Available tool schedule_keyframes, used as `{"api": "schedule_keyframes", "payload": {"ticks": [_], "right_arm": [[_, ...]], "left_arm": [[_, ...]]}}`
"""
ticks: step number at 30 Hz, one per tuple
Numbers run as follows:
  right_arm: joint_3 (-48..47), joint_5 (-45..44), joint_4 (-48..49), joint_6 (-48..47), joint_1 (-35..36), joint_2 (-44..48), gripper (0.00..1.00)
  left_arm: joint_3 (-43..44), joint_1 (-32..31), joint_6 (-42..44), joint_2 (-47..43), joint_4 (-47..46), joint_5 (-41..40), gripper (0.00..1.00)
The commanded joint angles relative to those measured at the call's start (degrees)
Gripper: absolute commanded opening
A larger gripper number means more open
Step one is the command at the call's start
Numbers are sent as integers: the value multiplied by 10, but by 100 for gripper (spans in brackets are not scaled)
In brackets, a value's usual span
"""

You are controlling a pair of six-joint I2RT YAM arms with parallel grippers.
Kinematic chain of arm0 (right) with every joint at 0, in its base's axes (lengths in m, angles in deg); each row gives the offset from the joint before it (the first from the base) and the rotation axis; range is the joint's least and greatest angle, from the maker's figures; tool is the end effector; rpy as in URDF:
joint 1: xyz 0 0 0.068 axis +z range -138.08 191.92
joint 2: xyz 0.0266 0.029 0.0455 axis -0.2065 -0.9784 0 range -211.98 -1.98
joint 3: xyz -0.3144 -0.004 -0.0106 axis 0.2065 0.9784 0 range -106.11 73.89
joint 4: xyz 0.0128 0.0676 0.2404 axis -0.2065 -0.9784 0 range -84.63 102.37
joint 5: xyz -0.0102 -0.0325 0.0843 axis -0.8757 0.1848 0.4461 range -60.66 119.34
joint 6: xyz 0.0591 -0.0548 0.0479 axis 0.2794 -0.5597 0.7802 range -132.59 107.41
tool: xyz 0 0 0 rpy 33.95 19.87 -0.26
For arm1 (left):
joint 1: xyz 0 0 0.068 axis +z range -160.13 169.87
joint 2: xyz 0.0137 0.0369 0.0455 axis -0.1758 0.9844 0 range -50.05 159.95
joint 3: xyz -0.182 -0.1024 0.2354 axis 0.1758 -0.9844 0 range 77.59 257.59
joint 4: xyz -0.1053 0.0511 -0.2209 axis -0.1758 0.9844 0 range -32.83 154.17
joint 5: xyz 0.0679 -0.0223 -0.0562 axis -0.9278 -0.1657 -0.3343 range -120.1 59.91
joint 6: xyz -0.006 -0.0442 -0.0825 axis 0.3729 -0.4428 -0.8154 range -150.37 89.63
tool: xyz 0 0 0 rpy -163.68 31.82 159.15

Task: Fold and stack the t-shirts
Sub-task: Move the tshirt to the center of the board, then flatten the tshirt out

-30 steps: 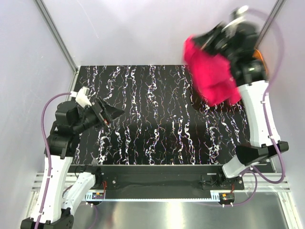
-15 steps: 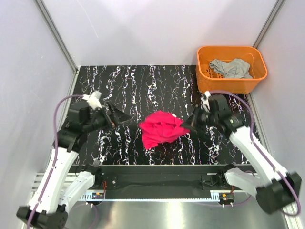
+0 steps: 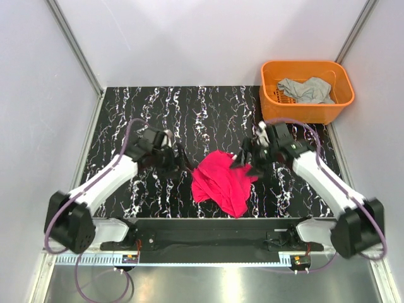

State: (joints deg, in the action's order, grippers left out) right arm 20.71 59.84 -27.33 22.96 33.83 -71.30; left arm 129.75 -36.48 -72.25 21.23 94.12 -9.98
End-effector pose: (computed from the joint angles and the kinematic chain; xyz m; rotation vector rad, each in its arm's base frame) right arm 0.2015 0.1272 0.2722 0.0953 2.6909 1.0378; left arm 0.2081 -0.1356 0.2574 -0.2214 2.7097 -0.8631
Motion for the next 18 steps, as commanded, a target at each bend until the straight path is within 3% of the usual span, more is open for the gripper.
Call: {"api": "schedule_keyframes", "payload": {"ticks": [1,2,3,5,9,13,17,18], "right_arm": [[-96,-124,12,-91,0,-113,82],[-140,-132,11,-101,-1,-143,79],[-163,-137,12,-112,-2,-205,63],[-238,-126,9,-143,-5,-268,55],[-331,-108,-19,-169,-5,-403,63],[-365,-99,-33,-187,-4,-454,67],[-394,-85,-33,-196,-4,-492,61],[-399,-78,-33,-196,-4,-505,55]], "left_arm": [[24,-23,30,53,-38,-18,83],[26,-24,34,83,-53,-10,81],[35,-24,38,97,-58,-10,80],[50,-23,48,144,-65,2,78],[92,-23,44,212,-72,25,77],[101,-22,33,264,-72,35,71],[114,-17,33,287,-72,38,59],[117,-14,34,288,-72,35,54]]}}
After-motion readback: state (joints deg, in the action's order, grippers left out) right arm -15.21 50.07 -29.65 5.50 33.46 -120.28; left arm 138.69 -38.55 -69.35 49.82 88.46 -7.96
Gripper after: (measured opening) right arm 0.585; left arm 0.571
